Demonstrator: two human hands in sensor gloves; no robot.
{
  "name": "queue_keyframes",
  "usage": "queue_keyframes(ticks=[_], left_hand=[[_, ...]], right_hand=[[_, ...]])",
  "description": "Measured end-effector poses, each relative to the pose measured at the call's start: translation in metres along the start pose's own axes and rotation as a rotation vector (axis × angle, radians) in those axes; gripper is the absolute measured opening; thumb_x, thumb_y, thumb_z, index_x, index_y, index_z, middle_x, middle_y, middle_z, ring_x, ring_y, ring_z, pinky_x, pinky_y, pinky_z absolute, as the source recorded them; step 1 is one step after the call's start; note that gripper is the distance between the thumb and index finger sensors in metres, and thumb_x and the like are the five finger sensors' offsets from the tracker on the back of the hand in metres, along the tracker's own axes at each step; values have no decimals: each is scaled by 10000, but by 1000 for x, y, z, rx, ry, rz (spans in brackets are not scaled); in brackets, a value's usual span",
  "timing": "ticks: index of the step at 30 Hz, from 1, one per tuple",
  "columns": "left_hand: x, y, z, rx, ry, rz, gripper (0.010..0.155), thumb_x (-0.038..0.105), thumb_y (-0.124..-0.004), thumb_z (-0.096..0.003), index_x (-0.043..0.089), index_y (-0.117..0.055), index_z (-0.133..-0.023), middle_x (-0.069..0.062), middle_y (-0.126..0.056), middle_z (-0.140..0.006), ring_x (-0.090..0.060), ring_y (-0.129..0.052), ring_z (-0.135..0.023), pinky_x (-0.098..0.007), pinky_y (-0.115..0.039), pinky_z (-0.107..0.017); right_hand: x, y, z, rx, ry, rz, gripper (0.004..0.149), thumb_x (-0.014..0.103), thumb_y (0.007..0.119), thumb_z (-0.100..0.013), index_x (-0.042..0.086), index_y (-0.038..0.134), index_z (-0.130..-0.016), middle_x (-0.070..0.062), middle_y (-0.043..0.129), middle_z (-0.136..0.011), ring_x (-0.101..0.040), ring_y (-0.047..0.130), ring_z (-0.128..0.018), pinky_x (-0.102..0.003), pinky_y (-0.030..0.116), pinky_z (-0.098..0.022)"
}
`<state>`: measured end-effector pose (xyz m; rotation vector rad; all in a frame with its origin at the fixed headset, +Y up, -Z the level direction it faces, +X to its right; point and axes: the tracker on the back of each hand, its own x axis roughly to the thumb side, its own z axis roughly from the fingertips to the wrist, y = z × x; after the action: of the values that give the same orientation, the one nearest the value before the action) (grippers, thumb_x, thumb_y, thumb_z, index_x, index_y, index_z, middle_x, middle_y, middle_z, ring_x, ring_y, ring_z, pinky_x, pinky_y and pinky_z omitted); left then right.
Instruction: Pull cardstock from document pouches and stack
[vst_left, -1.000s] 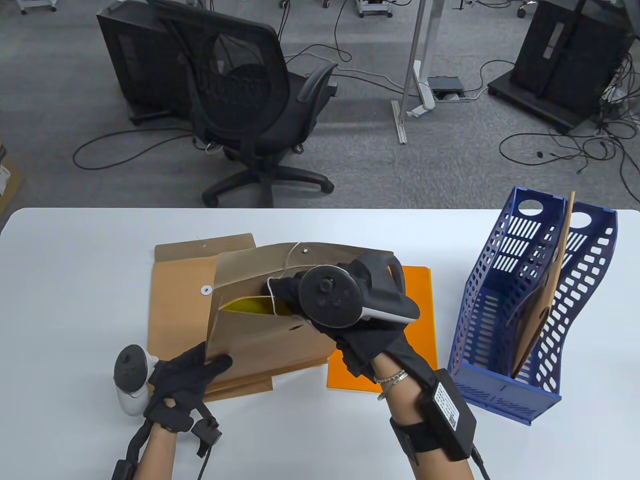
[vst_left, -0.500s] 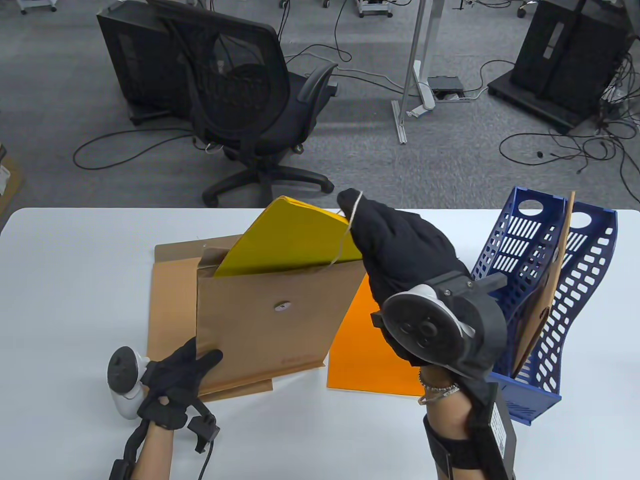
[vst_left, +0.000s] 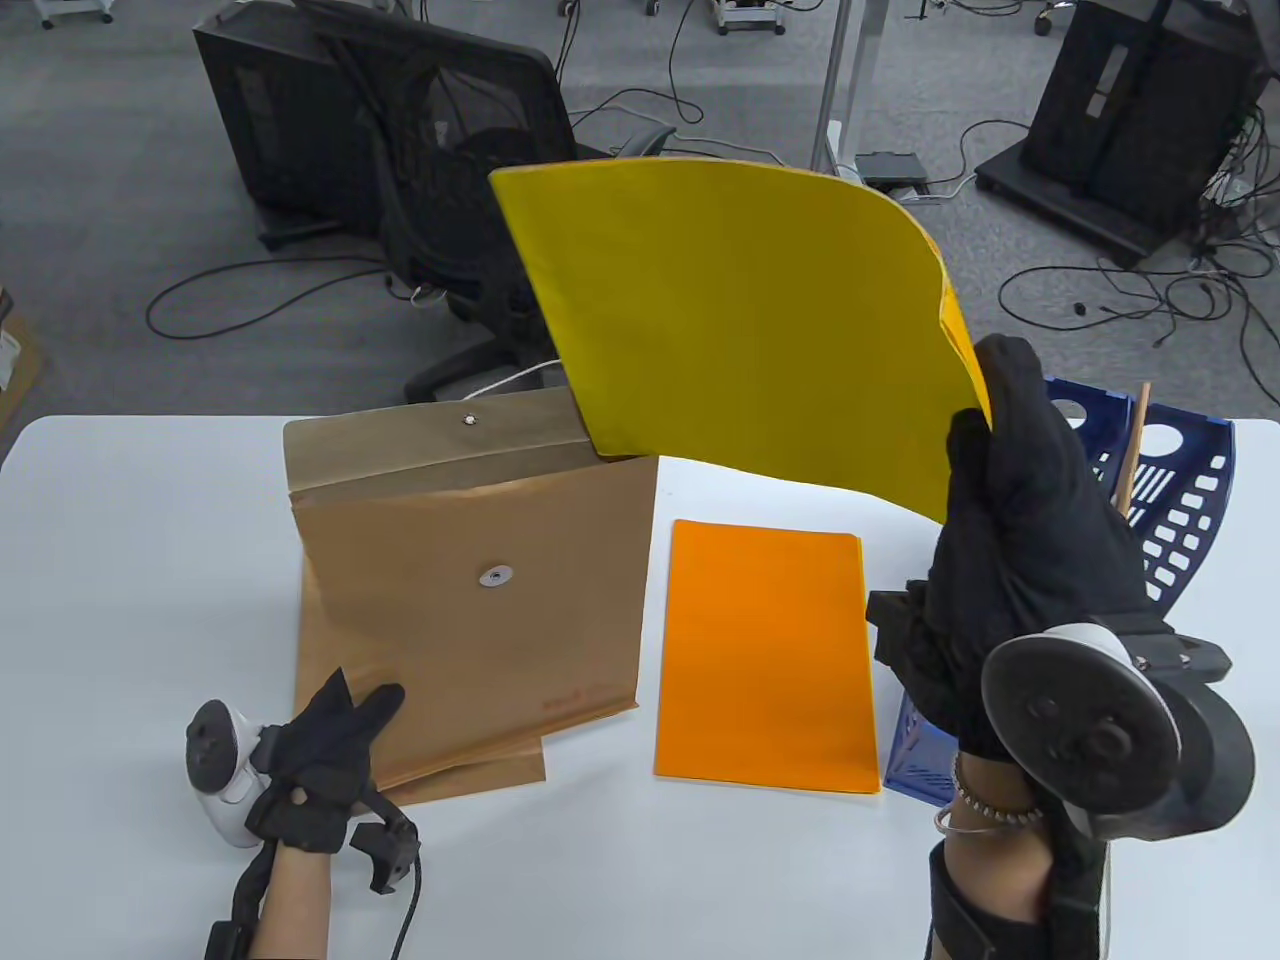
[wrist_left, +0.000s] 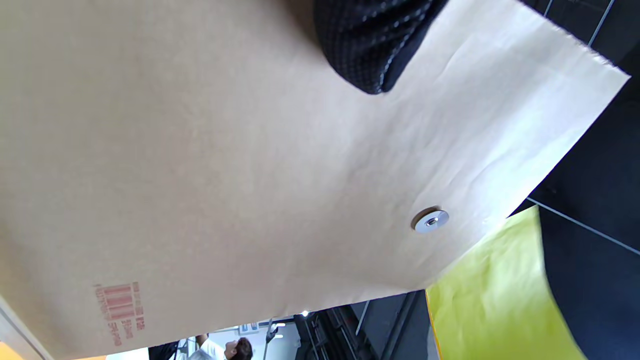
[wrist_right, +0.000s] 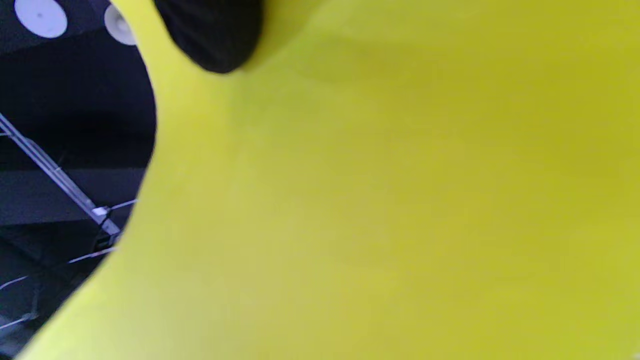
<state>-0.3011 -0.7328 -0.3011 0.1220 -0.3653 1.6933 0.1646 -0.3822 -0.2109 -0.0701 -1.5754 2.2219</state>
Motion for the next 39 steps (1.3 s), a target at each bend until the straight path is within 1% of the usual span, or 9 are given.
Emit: queue_keyframes(ticks=[4,8,15,17,22,27,31,36,39], left_hand=[[-1,5,2,35,1,36,462,338,-795,-489,362,-753,-948,31,-966,-893,-167,-1008,-760,-415,-815,-550],[0,6,2,35,-1,44,461,338,-793,-493,360,-750,-952,30,-963,-897,-170,-1004,-765,-418,-809,-554],[7,6,2,28,-21,26,461,339,-792,-491,361,-752,-950,30,-965,-894,-167,-1005,-763,-418,-811,-552],[10,9,3,39,-28,34,462,337,-792,-493,360,-750,-952,30,-964,-896,-169,-1006,-763,-418,-810,-552],[12,19,5,74,-16,41,462,342,-788,-496,360,-746,-955,31,-960,-899,-168,-1003,-767,-417,-809,-555],[10,22,6,86,5,48,465,343,-784,-498,354,-740,-960,28,-960,-900,-168,-1003,-766,-416,-811,-553],[8,21,6,80,19,39,466,343,-783,-498,350,-739,-962,25,-961,-898,-167,-1007,-760,-414,-813,-550],[7,20,6,72,35,19,469,345,-779,-499,344,-733,-965,23,-962,-896,-166,-1009,-757,-413,-815,-547],[6,20,6,69,40,15,471,346,-777,-500,341,-730,-968,24,-962,-895,-169,-1009,-757,-413,-816,-546]], right_hand=[[-13,-4,6,-95,10,96,455,284,723,-554,284,699,-1009,-27,954,-816,-202,1049,-593,-319,931,-417],[-20,12,24,-84,-86,152,446,269,744,-531,269,745,-978,-49,965,-807,-222,1067,-557,-324,947,-382],[-37,80,96,116,-308,403,444,268,744,-524,268,745,-968,-61,943,-834,-217,1066,-586,-324,953,-405],[-41,104,126,192,-417,473,442,267,743,-523,268,743,-965,-60,939,-836,-217,1065,-589,-324,952,-408],[-43,141,187,338,-635,581,441,269,742,-517,275,742,-959,-52,936,-839,-209,1064,-595,-323,953,-411],[-51,162,245,483,-781,616,443,270,745,-513,272,744,-956,-55,936,-836,-206,1069,-590,-318,958,-409],[-60,171,281,574,-866,635,446,278,743,-510,279,738,-955,-44,937,-837,-194,1069,-596,-315,959,-413],[-70,178,310,684,-929,646,462,299,730,-509,282,708,-970,-21,920,-862,-201,1039,-656,-341,936,-462],[-77,181,321,789,-866,622,492,308,718,-507,288,666,-997,-29,872,-921,-235,986,-739,-386,892,-526]])
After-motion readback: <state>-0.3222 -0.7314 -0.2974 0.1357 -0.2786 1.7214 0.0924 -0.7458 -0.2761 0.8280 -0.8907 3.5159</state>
